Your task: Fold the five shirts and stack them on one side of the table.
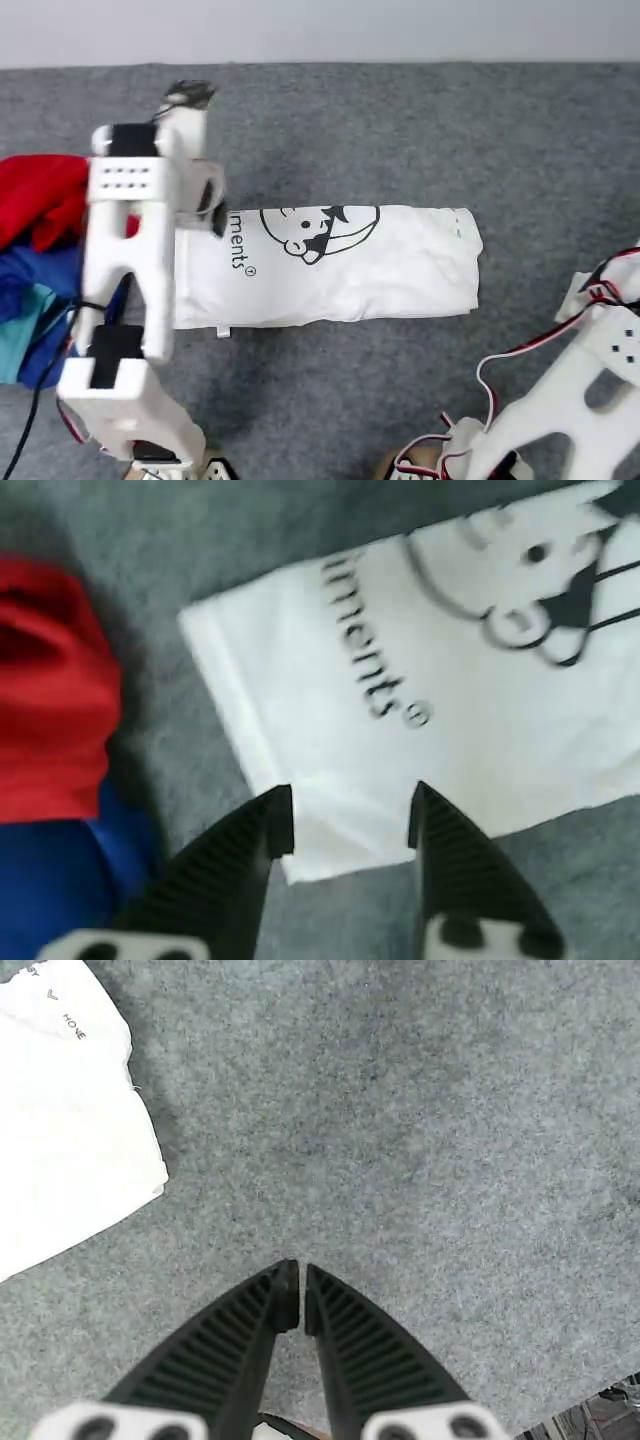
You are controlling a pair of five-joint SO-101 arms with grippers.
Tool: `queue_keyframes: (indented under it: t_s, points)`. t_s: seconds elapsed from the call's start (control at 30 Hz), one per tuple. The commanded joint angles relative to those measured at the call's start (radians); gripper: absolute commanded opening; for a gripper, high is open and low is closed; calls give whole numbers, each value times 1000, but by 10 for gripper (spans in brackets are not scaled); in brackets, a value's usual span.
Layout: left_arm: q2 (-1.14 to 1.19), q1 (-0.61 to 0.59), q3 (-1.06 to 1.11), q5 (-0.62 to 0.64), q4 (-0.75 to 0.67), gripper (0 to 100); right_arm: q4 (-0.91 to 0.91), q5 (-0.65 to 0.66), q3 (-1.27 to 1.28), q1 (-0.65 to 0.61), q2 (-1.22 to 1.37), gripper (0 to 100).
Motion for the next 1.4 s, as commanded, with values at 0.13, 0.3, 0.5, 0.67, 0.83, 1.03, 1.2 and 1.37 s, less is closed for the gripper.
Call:
queue_keyframes:
  t_s: [0.13, 0.3, 0.5, 0.67, 0.83, 1.03, 1.2, 1.37]
  points:
    - [37, -98, 142, -71, -132, 211, -4, 9, -6, 5, -27, 26]
    - [189, -104, 143, -72, -210, 211, -2, 9, -6, 5, -27, 26]
    - [311, -92, 143, -68, -298, 211, -4, 9, -6, 5, -27, 26]
    - [368, -91, 94, -49, -299, 211, -4, 9, -6, 8, -27, 26]
    - [512, -91, -38, 41, -216, 206, -4, 9, -6, 8, -27, 26]
    - [736, -84, -355, 26, -25, 52, -4, 9, -6, 8, -28, 26]
    - [824, -80, -529, 9, 29, 13, -4, 9, -8, 8, -28, 26]
    - [727, -44, -539, 11, 28, 13, -4, 9, -11, 10, -28, 26]
